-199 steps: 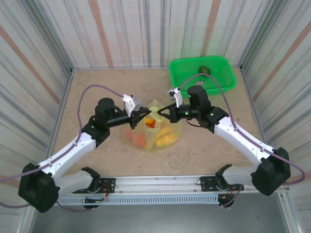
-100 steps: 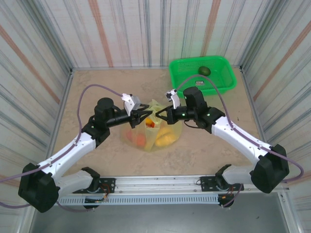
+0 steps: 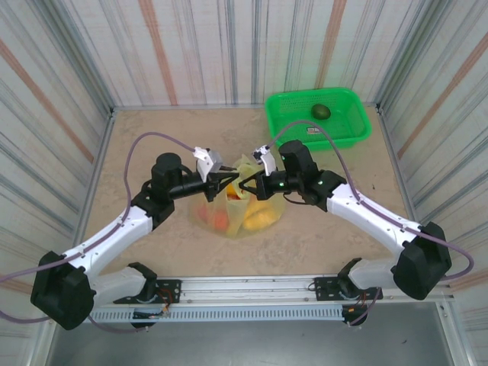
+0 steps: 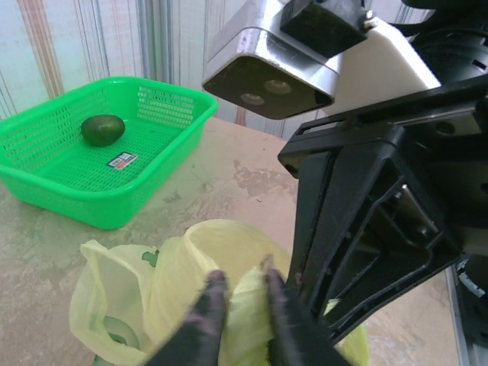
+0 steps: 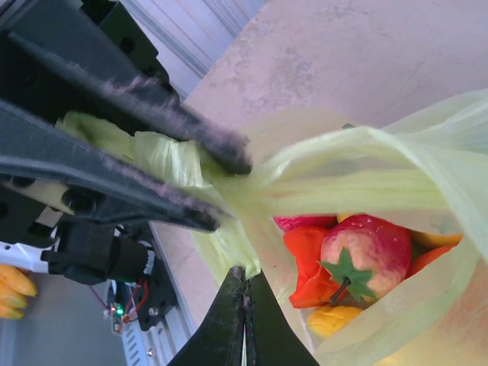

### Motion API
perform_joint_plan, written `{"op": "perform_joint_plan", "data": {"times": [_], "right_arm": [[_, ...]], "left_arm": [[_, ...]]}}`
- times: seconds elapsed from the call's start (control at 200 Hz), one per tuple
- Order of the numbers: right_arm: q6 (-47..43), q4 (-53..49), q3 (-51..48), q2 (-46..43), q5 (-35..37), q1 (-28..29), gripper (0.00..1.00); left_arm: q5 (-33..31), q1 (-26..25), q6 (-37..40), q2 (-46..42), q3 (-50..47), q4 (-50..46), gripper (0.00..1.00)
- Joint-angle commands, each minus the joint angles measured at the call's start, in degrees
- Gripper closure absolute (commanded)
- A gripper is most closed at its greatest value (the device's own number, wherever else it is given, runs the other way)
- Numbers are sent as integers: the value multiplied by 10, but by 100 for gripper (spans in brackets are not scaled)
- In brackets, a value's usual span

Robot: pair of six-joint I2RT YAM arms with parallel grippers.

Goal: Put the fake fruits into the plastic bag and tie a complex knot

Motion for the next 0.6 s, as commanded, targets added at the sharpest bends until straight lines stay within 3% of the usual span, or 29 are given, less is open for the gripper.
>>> {"op": "perform_joint_plan", "data": {"times": [0.0, 0.03, 0.11, 0.225, 0.336, 0.476, 0.596], "right_arm": [[-41, -32, 21, 0, 18, 3, 87], [-59, -51, 30, -7, 28, 4, 80], [-116, -94, 48, -40, 61, -2, 65], [-236, -98, 49, -95, 35, -27, 62], [-408, -128, 64, -120, 4, -42, 55], [-605, -186, 90, -96, -32, -76, 49], [-678, -233, 128, -48, -68, -87, 43]], "left_arm": [[11, 5, 12, -4, 9, 5, 96], [10, 5, 15, -5, 8, 5, 100], [11, 5, 23, -7, 11, 3, 100], [8, 5, 32, -6, 29, -15, 100], [6, 2, 54, -7, 40, -27, 100], [0, -13, 97, -7, 46, -61, 100], [4, -30, 133, -5, 54, -89, 100]]}}
